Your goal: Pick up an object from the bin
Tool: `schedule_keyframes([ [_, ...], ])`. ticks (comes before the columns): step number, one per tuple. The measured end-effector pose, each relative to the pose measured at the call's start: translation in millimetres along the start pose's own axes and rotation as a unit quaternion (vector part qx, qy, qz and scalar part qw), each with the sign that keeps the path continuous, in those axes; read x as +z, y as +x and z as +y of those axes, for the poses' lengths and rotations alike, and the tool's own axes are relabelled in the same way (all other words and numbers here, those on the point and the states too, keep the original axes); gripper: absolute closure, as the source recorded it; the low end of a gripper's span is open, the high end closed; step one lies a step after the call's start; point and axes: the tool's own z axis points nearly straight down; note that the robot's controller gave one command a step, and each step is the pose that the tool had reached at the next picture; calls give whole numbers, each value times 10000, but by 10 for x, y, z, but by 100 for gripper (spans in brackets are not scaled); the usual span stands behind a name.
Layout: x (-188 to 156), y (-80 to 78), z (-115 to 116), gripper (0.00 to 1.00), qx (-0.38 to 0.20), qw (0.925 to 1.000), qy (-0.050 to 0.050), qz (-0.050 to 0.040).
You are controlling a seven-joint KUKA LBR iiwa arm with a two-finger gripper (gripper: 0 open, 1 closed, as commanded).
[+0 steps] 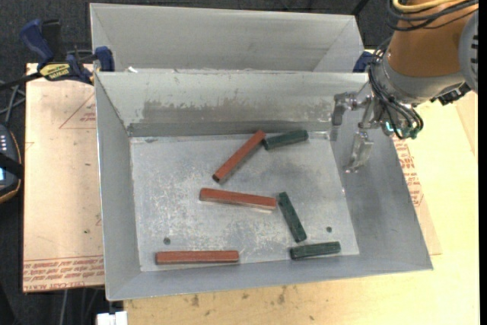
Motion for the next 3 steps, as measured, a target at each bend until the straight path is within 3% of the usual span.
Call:
schedule_keyframes([
  [1,-47,-15,4,0,-10,10000,6,-38],
  [2,512,316,135,0,-281,9996,10,-58],
  [3,652,771,147,0,16,10000,-10,21],
])
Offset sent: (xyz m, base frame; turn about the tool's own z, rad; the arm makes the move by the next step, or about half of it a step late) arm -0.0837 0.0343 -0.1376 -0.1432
